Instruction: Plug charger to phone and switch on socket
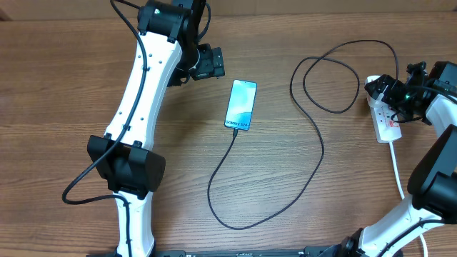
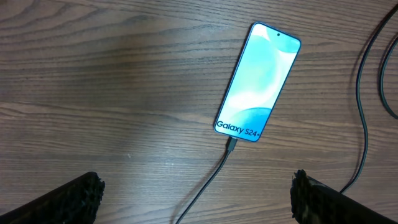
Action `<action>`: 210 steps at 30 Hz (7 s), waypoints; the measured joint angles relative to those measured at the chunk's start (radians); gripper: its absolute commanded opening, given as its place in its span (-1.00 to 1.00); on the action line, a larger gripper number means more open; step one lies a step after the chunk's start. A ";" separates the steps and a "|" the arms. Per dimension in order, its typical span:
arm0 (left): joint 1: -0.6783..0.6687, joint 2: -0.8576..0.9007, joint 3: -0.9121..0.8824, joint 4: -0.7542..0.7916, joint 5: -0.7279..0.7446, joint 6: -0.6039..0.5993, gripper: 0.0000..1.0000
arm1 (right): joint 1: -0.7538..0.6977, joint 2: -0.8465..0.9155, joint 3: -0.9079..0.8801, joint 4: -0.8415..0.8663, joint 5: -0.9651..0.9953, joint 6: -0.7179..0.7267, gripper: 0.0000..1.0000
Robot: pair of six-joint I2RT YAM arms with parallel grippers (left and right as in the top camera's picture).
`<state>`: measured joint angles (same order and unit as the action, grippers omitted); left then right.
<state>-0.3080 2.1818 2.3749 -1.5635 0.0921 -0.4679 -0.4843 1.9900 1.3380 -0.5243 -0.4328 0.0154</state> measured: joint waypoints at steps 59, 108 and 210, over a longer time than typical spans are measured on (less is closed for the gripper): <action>0.000 0.000 0.000 0.000 0.000 0.000 1.00 | -0.019 -0.008 0.006 -0.045 0.010 -0.012 1.00; 0.000 0.000 0.000 0.000 0.000 0.000 0.99 | -0.003 -0.008 0.016 -0.089 0.022 -0.007 1.00; 0.000 0.000 0.000 0.000 0.000 0.000 1.00 | 0.002 0.000 0.025 -0.078 0.018 0.010 1.00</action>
<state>-0.3080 2.1818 2.3749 -1.5635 0.0921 -0.4675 -0.4820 1.9896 1.3632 -0.6022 -0.4145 0.0250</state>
